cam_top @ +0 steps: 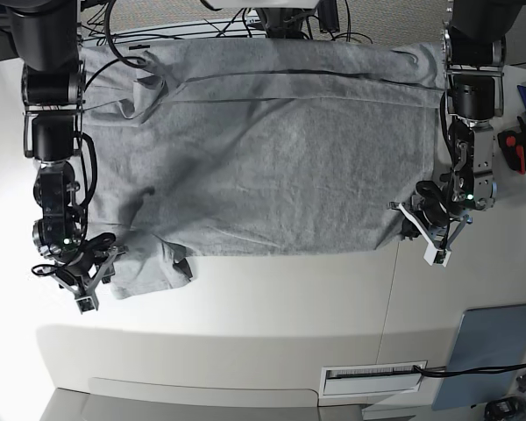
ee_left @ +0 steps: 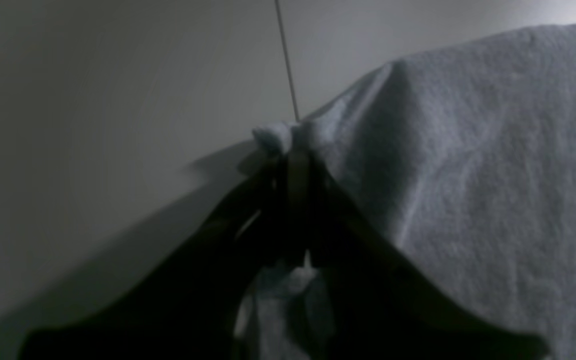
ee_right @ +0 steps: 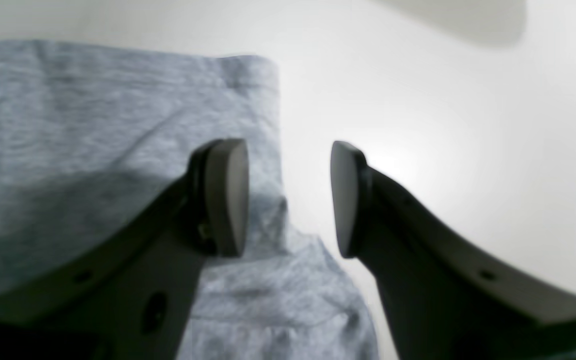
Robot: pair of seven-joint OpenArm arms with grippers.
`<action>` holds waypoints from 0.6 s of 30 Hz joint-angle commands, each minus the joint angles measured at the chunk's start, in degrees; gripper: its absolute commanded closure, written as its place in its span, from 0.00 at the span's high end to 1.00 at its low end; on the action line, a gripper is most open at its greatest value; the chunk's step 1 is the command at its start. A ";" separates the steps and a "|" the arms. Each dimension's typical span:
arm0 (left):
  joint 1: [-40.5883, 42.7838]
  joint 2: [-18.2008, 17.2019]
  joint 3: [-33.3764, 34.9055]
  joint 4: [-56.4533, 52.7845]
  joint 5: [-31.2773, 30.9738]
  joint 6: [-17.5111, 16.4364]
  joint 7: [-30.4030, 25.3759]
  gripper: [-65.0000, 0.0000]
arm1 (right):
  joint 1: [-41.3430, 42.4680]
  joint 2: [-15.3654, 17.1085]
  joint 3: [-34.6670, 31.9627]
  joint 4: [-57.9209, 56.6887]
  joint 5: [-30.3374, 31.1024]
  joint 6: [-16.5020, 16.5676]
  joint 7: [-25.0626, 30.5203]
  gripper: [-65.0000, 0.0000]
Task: Fold the T-shirt properly
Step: 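Lift the gripped edge and fold it over onto the first fold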
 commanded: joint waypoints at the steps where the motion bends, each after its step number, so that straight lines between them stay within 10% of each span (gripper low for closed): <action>1: -0.81 -0.63 -0.11 0.61 0.20 -0.24 0.87 0.00 | 2.05 0.83 0.22 -1.27 1.36 -0.28 0.85 0.41; 9: -0.81 -0.63 -0.11 0.61 0.20 -0.24 0.85 0.00 | 4.04 0.50 0.22 -7.15 7.85 1.53 0.04 0.39; 15: -0.81 -0.63 -0.11 0.61 0.20 -0.24 0.87 0.00 | 4.04 0.15 0.22 -7.15 6.21 -0.04 0.11 0.00; 18: -0.81 -0.63 -0.11 0.61 0.20 -0.24 0.85 0.00 | 4.04 0.17 0.22 -7.13 1.27 -1.88 0.44 0.00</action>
